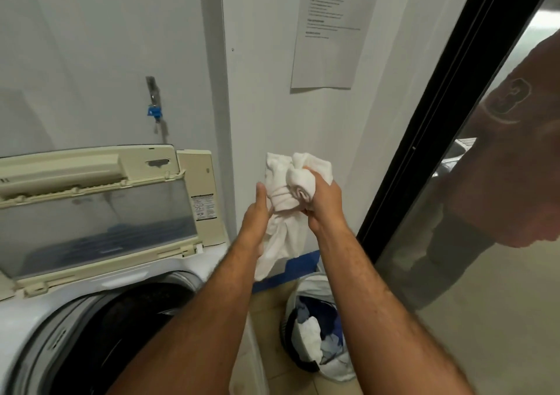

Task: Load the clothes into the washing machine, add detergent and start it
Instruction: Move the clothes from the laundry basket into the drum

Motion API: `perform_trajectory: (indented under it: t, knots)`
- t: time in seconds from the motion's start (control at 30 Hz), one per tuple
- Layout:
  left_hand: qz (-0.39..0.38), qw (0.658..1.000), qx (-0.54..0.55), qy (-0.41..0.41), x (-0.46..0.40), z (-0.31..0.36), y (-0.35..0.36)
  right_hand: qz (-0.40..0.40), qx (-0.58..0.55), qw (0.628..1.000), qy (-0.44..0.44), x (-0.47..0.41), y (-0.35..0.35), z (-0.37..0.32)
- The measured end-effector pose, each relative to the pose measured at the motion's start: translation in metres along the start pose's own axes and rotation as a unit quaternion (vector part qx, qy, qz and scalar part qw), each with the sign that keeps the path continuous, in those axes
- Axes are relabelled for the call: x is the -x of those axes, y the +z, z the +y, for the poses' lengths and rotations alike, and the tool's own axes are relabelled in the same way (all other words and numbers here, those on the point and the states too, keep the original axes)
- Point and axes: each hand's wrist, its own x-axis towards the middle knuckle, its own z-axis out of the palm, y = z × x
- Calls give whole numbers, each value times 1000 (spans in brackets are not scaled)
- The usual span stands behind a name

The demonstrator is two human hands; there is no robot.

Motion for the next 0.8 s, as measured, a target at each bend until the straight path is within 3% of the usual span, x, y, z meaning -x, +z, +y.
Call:
perform_trajectory:
  t: [0.13, 0.3, 0.47, 0.57, 0.73, 0.8]
  knots:
    - [7, 980, 140, -144, 15, -22, -27, -52, -51, 997, 19, 18, 17, -4]
    - [-64, 923, 361, -113, 17, -21, -29, -91, -67, 993, 31, 33, 22, -2]
    - [-74, 936, 340, -54, 27, 3, -19, -42, 75, 996, -29, 34, 11, -2]
    - [-53, 949, 308, -32, 29, 7, -18, -74, 162, 983, -45, 36, 10, 2]
    - [-35, 948, 313, 39, 31, 6, -29, -162, 220, 955, 112, 35, 11, 23]
    - [-27, 955, 290, 48, 31, -1, -38, -194, 194, 949, 156, 34, 14, 36]
